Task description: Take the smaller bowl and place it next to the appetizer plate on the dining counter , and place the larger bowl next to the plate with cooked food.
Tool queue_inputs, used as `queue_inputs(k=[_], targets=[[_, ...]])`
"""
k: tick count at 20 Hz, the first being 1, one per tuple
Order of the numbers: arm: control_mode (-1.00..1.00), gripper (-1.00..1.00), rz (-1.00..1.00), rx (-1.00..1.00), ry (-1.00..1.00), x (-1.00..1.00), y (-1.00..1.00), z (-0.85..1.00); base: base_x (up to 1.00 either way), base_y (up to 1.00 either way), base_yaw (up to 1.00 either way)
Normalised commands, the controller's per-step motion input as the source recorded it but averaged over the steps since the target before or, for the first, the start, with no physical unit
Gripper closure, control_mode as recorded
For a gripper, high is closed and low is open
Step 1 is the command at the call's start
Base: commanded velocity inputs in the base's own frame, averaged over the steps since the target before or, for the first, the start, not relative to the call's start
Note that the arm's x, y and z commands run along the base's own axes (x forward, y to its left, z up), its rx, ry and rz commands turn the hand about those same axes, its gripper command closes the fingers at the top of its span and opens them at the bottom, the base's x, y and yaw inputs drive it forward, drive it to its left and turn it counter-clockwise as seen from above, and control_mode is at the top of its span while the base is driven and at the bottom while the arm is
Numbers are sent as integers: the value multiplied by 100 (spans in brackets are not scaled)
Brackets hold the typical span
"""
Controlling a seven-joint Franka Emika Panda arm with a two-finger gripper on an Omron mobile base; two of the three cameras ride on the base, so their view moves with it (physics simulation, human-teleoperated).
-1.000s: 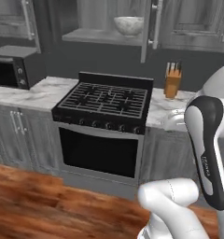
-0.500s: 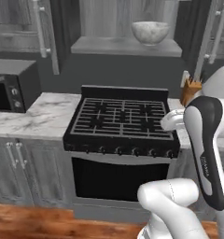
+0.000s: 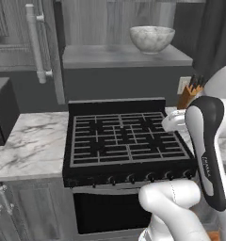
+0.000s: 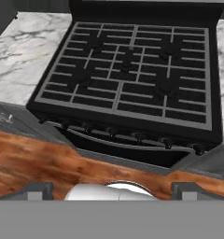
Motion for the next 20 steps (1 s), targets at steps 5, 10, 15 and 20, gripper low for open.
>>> queue_inputs(k=[5, 10, 15, 20], targets=[[100, -100, 0, 0, 0, 0, 0, 0, 70, 46, -37], [100, -100, 0, 0, 0, 0, 0, 0, 79, 51, -34], [100, -100, 0, 0, 0, 0, 0, 0, 69, 12, -28], [-100, -100, -5, 0, 0, 13, 1, 0, 28, 2, -12]])
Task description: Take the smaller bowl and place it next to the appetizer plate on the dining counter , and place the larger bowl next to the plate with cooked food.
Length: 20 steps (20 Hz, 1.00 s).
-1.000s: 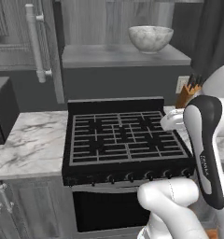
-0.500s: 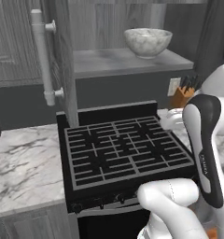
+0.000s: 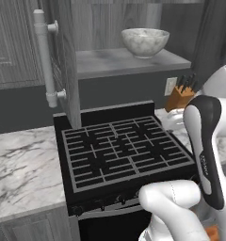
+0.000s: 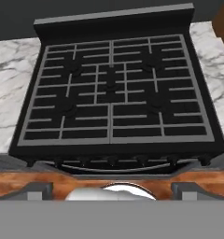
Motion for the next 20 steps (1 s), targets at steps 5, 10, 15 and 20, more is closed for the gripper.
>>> queue_inputs(k=[5, 10, 15, 20], targets=[[-100, -100, 0, 0, -10, 2, 0, 25, 0, 0, 0], [-100, -100, -5, 0, -35, 0, 3, 57, 0, 0, 0], [-100, -100, -21, 2, -22, 0, 13, 52, 0, 0, 0], [-100, -100, -32, 24, -5, 9, 3, 43, 0, 0, 0]])
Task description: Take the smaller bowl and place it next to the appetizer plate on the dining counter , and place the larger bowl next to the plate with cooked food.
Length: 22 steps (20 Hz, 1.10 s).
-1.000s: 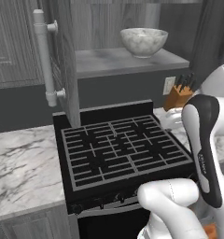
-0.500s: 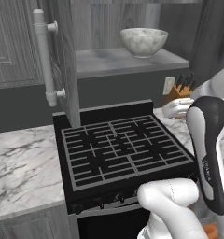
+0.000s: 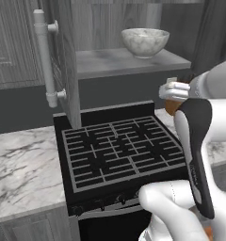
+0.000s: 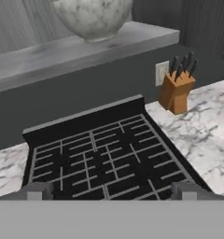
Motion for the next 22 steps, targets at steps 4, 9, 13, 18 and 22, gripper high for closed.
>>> queue_inputs(k=[4, 9, 13, 18, 22], targets=[[-100, -100, -17, 47, 0, 0, -16, 49, 0, 0, 0], [-100, -100, -1, 21, -1, 30, -4, 39, 0, 0, 0], [-100, -100, 0, -1, -18, 59, 5, 36, 0, 0, 0], [-100, -100, 0, -4, -14, 42, 0, 26, 0, 0, 0], [-100, -100, -9, -1, -10, 43, 0, 3, 0, 0, 0]])
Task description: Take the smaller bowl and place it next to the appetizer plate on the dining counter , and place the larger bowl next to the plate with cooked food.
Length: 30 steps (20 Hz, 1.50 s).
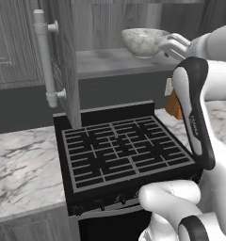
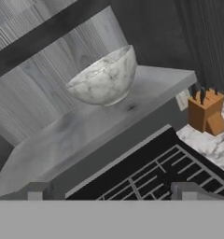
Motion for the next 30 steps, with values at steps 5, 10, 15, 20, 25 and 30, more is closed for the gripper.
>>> queue_inputs(k=[5, 10, 15, 20, 25, 30], targets=[[-100, -100, -14, 0, -1, 40, 0, 18, 0, 0, 0], [-100, -100, -16, 0, 0, 30, 0, 43, 0, 0, 0], [-100, -100, -11, 4, 12, 41, -4, 24, 0, 0, 0], [-100, -100, -5, 9, 17, 67, -18, 0, 0, 0, 0], [-100, -100, 0, 10, 8, 51, -21, 0, 0, 0, 0], [-100, -100, 0, 1, 0, 37, -3, 0, 0, 0, 0]])
